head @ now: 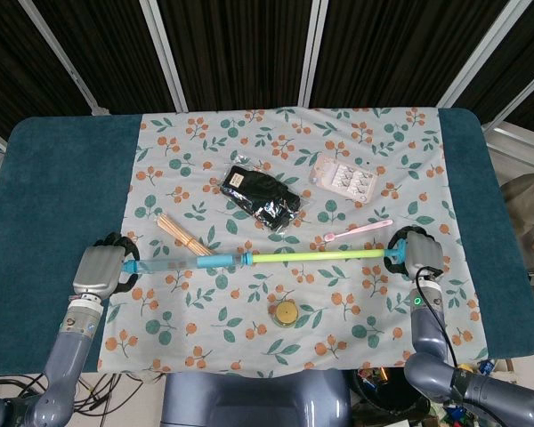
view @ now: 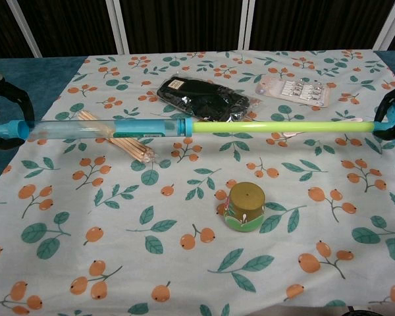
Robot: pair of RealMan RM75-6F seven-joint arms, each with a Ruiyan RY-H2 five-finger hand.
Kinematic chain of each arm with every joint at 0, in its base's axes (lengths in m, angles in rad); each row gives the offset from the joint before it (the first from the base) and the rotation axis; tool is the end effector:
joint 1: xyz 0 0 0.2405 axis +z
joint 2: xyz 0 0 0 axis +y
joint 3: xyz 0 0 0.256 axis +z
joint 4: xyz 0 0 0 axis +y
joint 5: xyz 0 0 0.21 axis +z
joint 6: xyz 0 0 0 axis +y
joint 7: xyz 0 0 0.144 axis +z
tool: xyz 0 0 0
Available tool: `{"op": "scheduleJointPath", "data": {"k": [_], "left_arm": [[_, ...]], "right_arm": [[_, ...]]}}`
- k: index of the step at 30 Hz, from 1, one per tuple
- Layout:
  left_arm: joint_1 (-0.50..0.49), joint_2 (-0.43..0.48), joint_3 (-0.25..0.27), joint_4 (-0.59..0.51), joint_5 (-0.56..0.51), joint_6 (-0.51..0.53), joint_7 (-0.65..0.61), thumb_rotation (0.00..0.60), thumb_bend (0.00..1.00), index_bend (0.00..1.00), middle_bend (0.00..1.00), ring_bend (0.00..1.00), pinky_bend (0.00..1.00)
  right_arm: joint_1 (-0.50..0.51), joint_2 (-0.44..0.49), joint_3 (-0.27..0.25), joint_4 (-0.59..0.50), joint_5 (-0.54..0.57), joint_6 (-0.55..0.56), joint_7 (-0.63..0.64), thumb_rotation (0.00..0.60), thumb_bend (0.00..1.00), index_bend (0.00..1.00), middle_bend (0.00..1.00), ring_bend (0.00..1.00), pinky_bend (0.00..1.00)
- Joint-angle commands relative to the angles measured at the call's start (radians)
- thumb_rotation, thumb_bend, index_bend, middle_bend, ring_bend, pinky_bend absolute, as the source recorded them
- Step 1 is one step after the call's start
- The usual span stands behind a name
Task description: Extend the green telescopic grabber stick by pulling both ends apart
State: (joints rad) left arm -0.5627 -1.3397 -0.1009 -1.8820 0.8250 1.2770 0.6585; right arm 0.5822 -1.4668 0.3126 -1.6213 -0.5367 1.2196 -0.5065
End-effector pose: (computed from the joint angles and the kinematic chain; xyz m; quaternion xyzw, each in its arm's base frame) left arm -0.2022 0.2786 0.0520 -0.6661 -0.4371 -0.2688 0.5414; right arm -0.2372 -0.3325 0.0480 0.5049 -0.5591 0.2959 0.5873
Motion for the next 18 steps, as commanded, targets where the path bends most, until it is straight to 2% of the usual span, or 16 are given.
{"op": "scheduleJointPath", "data": {"k": [1, 4, 6, 8, 9, 11, 12, 14, 18], "left_arm": [[0.000, -0.001, 0.001, 0.003, 0.000, -0.001, 0.001, 0.600, 0.41, 0.54, 0.29, 0.14, 0.27], [-0.002, -0.002, 0.001, 0.006, -0.006, -0.005, 0.004, 0.600, 0.40, 0.50, 0.26, 0.14, 0.25], [-0.004, -0.003, 0.002, 0.006, -0.007, -0.007, 0.008, 0.600, 0.34, 0.44, 0.22, 0.13, 0.22], [-0.006, -0.003, 0.005, 0.005, -0.006, -0.010, 0.013, 0.600, 0.27, 0.39, 0.18, 0.11, 0.19], [-0.006, -0.003, 0.006, 0.004, -0.004, -0.011, 0.013, 0.600, 0.23, 0.35, 0.17, 0.09, 0.17], [-0.005, -0.002, 0.008, 0.006, 0.001, -0.010, 0.010, 0.600, 0.16, 0.29, 0.14, 0.07, 0.14], [-0.003, -0.002, 0.009, 0.008, 0.006, -0.008, 0.007, 0.600, 0.14, 0.25, 0.12, 0.06, 0.13], [0.002, -0.001, 0.011, 0.009, 0.015, -0.006, -0.004, 0.600, 0.11, 0.21, 0.11, 0.05, 0.12], [0.019, 0.012, 0.018, 0.004, 0.040, 0.000, -0.037, 0.600, 0.09, 0.16, 0.10, 0.05, 0.11]], "right_arm": [[0.000, 0.003, 0.002, 0.000, 0.008, 0.001, -0.002, 0.600, 0.46, 0.71, 0.26, 0.15, 0.21], [0.000, 0.006, 0.003, -0.002, 0.012, 0.002, -0.005, 0.600, 0.46, 0.70, 0.25, 0.15, 0.21], [-0.002, 0.010, 0.000, -0.004, 0.015, -0.002, -0.007, 0.600, 0.43, 0.63, 0.24, 0.14, 0.21], [-0.003, 0.014, -0.003, -0.006, 0.020, -0.008, -0.008, 0.600, 0.36, 0.44, 0.17, 0.11, 0.20], [-0.004, 0.018, -0.004, -0.008, 0.025, -0.014, -0.008, 0.600, 0.29, 0.29, 0.11, 0.09, 0.19], [-0.004, 0.026, -0.008, -0.011, 0.031, -0.025, -0.012, 0.600, 0.20, 0.09, 0.03, 0.04, 0.18], [-0.003, 0.031, -0.010, -0.012, 0.032, -0.029, -0.015, 0.600, 0.18, 0.04, 0.02, 0.03, 0.18], [-0.005, 0.037, -0.013, -0.012, 0.026, -0.034, -0.012, 0.600, 0.15, 0.00, 0.00, 0.02, 0.18], [-0.012, 0.051, -0.020, -0.015, 0.002, -0.031, -0.001, 0.600, 0.14, 0.00, 0.00, 0.01, 0.18]]}}
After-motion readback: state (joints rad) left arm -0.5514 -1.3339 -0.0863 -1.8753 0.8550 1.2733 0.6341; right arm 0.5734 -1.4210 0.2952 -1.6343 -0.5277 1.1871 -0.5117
